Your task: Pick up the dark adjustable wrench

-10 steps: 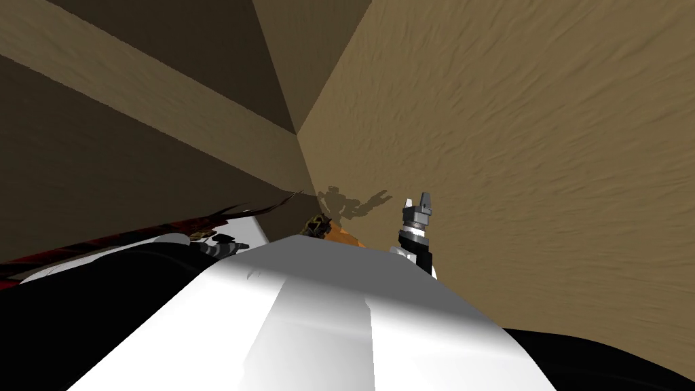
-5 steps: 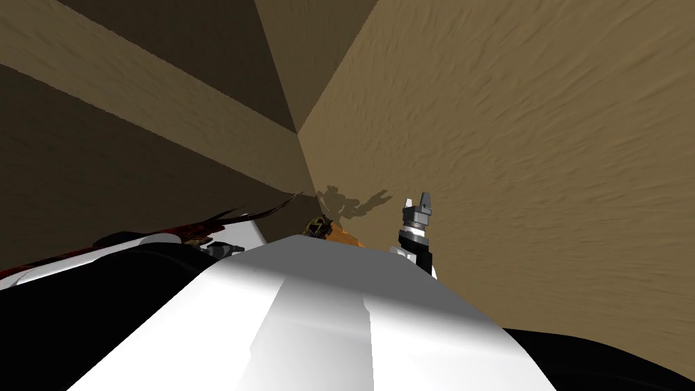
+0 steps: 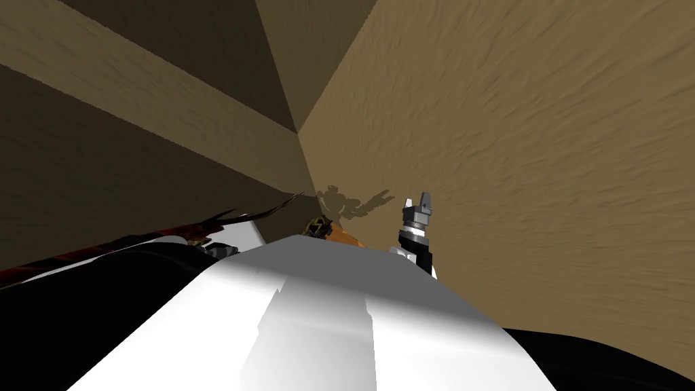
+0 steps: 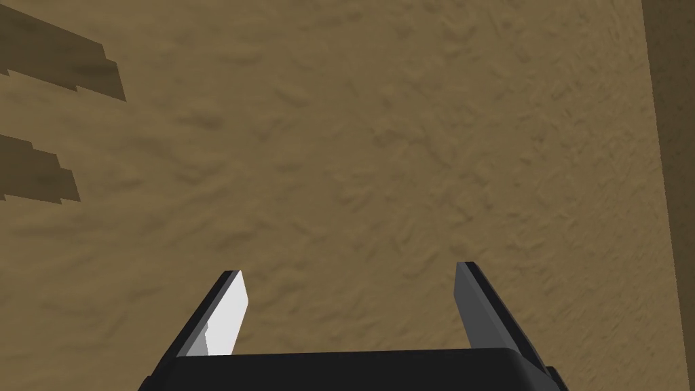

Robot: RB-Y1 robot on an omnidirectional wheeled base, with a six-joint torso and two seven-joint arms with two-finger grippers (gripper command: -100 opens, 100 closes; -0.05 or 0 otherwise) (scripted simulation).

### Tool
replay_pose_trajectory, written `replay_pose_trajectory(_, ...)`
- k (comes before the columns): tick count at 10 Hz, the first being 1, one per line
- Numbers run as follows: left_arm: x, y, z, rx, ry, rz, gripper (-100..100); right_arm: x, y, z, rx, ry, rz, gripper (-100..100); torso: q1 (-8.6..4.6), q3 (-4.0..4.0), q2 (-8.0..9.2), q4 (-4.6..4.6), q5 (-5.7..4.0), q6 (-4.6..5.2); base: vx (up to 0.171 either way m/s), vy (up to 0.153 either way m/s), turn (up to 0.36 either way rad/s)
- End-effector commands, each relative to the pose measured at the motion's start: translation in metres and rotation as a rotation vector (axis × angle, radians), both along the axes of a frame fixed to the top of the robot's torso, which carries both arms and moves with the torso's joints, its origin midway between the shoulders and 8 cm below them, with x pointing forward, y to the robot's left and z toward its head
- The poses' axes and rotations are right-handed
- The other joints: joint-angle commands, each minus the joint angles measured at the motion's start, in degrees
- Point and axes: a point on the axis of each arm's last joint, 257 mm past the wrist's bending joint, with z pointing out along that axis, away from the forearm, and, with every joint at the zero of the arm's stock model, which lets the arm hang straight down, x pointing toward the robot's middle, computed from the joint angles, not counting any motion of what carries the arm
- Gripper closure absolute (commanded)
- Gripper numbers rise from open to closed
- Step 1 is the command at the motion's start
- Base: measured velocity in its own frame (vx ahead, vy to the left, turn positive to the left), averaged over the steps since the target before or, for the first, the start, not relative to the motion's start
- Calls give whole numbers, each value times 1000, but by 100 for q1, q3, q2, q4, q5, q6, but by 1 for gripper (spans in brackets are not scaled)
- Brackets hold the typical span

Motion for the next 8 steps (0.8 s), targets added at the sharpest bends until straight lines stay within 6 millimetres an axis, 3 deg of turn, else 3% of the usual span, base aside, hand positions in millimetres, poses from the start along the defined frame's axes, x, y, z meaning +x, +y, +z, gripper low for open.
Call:
replay_pose_trajectory(1, 0, 0, 0, 0, 0, 0, 100, 0, 0, 0, 0, 0, 0, 0, 0, 0, 0, 0, 0, 0, 0, 2, 12)
replay_pose_trajectory(4, 1, 0, 0, 1, -3, 3, 100, 0, 0, 0, 0, 0, 0, 0, 2, -5, -4, -6, 3, 6, 0, 0, 0)
replay_pose_trajectory(5, 1, 1, 0, 2, -3, 3, 0, 0, 0, 0, 0, 0, 0, 0, 2, -5, -5, -6, 5, 6, 0, 0, 0)
replay_pose_trajectory(6, 1, -2, 11, -1, 1, 4, 100, 0, 0, 0, 0, 0, 0, 0, 2, -6, -5, -6, 6, 7, -17, 1, -37)
replay_pose_trajectory(8, 2, 0, 11, 1, -1, 4, 100, 0, 0, 0, 0, 0, 0, 0, -1, 0, 5, -3, 2, 7, -26, 2, -23)
